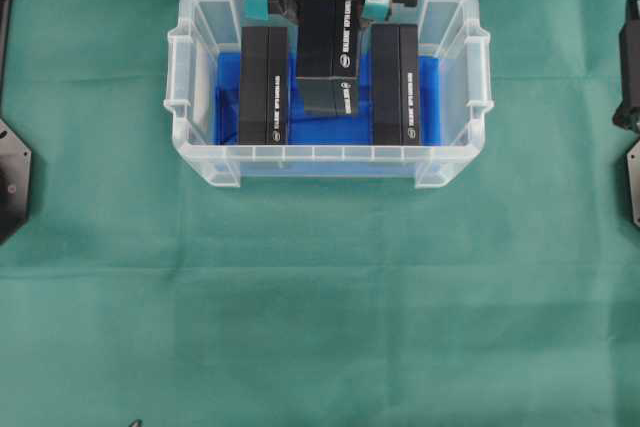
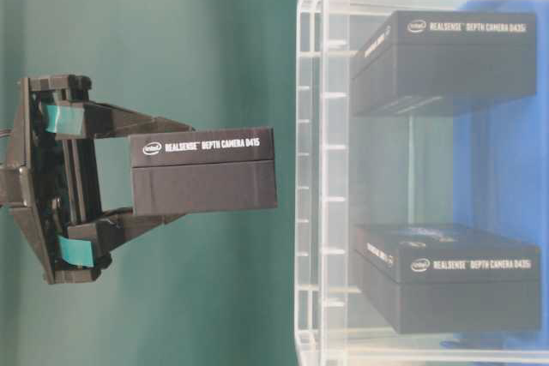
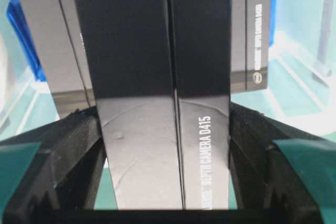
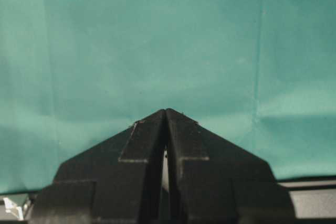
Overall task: Take the box out of the case with the left arm.
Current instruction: 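Pull the middle box up and out toward the front of the case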
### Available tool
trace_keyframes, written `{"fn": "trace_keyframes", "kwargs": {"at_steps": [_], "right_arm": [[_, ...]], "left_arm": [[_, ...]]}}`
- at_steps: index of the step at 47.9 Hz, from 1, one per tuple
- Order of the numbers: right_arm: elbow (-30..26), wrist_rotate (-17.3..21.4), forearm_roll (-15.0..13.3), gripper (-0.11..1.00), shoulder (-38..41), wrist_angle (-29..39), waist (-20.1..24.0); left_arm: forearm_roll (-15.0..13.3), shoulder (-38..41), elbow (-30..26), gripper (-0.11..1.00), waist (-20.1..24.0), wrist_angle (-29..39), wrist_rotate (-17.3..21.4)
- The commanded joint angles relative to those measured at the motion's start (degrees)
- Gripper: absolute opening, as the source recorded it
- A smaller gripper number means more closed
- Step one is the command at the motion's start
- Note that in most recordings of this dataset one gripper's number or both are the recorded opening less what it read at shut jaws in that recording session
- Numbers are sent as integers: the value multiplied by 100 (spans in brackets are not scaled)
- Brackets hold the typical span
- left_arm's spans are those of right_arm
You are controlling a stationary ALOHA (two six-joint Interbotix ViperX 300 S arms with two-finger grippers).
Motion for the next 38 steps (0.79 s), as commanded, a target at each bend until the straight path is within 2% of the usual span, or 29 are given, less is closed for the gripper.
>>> {"fn": "trace_keyframes", "kwargs": {"at_steps": [1, 38], "right_arm": [[-97, 9, -18, 3, -9, -9, -9], [-114, 9, -18, 3, -9, -9, 0]], "left_arm": [[18, -123, -185, 60, 0, 9, 0], [18, -123, -193, 60, 0, 53, 9]]}}
